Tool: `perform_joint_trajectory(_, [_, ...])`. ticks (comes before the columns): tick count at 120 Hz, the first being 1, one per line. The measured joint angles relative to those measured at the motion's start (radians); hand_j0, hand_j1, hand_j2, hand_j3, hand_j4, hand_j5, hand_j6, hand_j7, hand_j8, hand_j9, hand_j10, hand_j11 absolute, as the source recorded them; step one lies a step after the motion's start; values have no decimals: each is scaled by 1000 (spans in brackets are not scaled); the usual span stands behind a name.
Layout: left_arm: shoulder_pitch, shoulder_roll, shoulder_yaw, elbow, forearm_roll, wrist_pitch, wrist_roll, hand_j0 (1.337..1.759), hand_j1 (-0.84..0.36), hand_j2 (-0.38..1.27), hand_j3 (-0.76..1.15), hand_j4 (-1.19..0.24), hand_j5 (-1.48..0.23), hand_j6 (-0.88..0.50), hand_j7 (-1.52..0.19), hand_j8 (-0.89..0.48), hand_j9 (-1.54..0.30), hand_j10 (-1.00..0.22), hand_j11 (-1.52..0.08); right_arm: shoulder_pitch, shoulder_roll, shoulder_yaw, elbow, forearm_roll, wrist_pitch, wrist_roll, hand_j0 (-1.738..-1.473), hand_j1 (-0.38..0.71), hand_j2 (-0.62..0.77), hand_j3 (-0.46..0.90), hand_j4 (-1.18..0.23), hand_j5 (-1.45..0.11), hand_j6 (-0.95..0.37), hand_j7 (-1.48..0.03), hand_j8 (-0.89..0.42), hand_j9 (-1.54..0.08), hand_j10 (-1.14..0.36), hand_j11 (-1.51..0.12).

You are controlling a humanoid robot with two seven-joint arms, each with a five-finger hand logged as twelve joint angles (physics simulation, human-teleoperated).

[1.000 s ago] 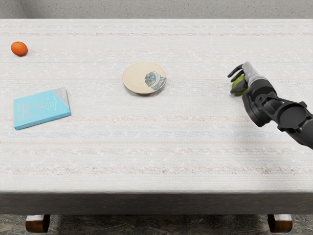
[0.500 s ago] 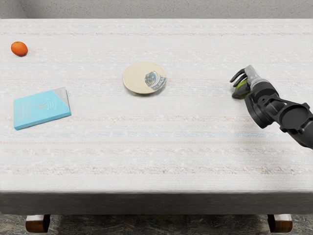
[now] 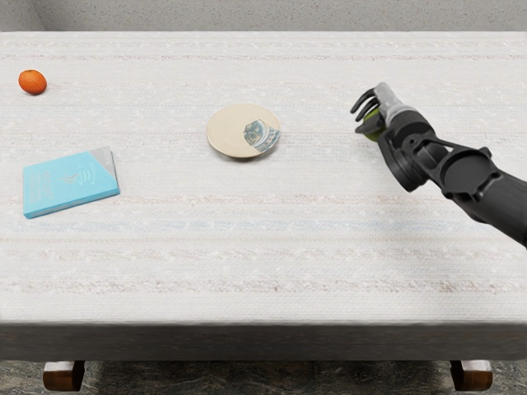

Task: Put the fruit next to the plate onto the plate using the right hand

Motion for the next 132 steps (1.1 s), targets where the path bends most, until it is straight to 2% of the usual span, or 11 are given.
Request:
perform_joint_trajectory(6, [0, 0, 0, 0, 0, 0, 0, 1658, 349, -1, 0, 0, 0, 0, 0, 0, 0, 0, 0, 12, 21, 0, 0, 1, 5, 0, -1641, 269, -60, 0, -865, -1146, -871, -1131, -470, -1145, -413, -1177])
perform_joint_trajectory(19, [0, 0, 0, 0, 0, 0, 0, 1658, 349, -1, 0, 0, 0, 0, 0, 0, 0, 0, 0, 30, 76, 0, 1, 4, 8, 0, -1643, 318, 52, 0, -865, -1149, -872, -1133, -456, -1142, -394, -1172])
perform_joint_trajectory(34, [0, 0, 0, 0, 0, 0, 0, 1658, 349, -1, 0, 0, 0, 0, 0, 0, 0, 0, 0, 57, 122, -1, 1, 8, 10, 1, -1645, 330, 70, 0, -862, -1158, -873, -1133, -441, -1152, -374, -1169])
perform_joint_trajectory(63, [0, 0, 0, 0, 0, 0, 0, 1658, 349, -1, 0, 0, 0, 0, 0, 0, 0, 0, 0, 111, 140, -5, 0, 3, 12, 0, -1644, 286, -44, 0, -847, -1190, -874, -1134, -456, -1180, -380, -1162])
perform_joint_trajectory(78, [0, 0, 0, 0, 0, 0, 0, 1658, 349, -1, 0, 0, 0, 0, 0, 0, 0, 0, 0, 112, 142, -9, 0, 0, 20, 1, -1645, 342, 72, 0, -853, -1177, -874, -1134, -444, -1169, -367, -1163])
perform_joint_trajectory(86, [0, 0, 0, 0, 0, 0, 0, 1658, 349, -1, 0, 0, 0, 0, 0, 0, 0, 0, 0, 109, 142, -11, 3, -1, 44, 1, -1645, 340, 48, 0, -855, -1174, -873, -1134, -443, -1168, -361, -1165])
perform_joint_trajectory(132, [0, 0, 0, 0, 0, 0, 0, 1658, 349, -1, 0, 0, 1, 0, 0, 0, 0, 0, 0, 155, 142, -10, 156, -3, 124, 1, -1643, 328, 19, 0, -861, -1160, -873, -1134, -454, -1155, -373, -1175])
